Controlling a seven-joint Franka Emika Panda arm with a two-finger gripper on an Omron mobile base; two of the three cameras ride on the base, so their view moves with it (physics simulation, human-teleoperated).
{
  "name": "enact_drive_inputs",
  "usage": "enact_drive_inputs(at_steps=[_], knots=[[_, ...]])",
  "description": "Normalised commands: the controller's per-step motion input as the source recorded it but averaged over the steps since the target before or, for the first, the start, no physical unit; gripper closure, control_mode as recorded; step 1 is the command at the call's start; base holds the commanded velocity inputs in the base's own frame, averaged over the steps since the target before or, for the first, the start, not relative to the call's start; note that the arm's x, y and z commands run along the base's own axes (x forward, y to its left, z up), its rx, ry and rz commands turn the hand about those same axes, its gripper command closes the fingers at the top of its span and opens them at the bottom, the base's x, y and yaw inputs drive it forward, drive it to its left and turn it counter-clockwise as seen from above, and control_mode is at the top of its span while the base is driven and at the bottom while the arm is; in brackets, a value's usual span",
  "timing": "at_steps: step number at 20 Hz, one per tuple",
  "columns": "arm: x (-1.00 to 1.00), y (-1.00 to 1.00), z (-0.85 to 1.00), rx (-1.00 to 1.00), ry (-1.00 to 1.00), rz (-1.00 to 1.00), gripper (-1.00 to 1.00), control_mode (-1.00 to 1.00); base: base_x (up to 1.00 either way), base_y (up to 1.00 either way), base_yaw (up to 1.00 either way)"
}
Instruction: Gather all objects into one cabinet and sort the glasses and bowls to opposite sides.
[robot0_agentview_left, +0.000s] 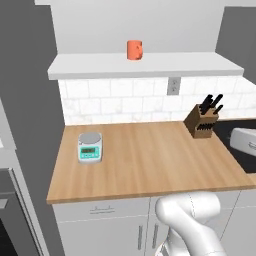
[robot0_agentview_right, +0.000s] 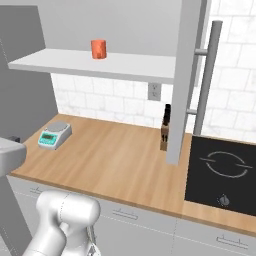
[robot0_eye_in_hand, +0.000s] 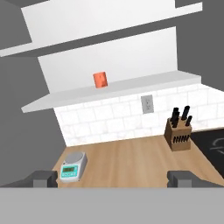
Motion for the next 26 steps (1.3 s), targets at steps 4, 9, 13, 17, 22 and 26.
enact_drive_inputs(at_steps=[4, 9, 13, 17, 22, 26], knots=[[0.00, 0.00, 0.00, 0.00, 0.00, 0.00, -1.00, 1.00, 0.11, 0.09, -0.03], [0.00, 0.00, 0.00, 0.00, 0.00, 0.00, -1.00, 1.00, 0.17, 0.23, -0.17], [0.00, 0.00, 0.00, 0.00, 0.00, 0.00, -1.00, 1.00, 0.00, 0.06, -0.01], [0.00, 0.00, 0.00, 0.00, 0.00, 0.00, -1.00, 1.00, 0.00, 0.11, 0.00], [0.00, 0.00, 0.00, 0.00, 0.00, 0.00, -1.00, 1.00, -0.02, 0.33, -0.06], [0.00, 0.00, 0.00, 0.00, 0.00, 0.00, -1.00, 1.00, -0.07, 0.49, -0.09]])
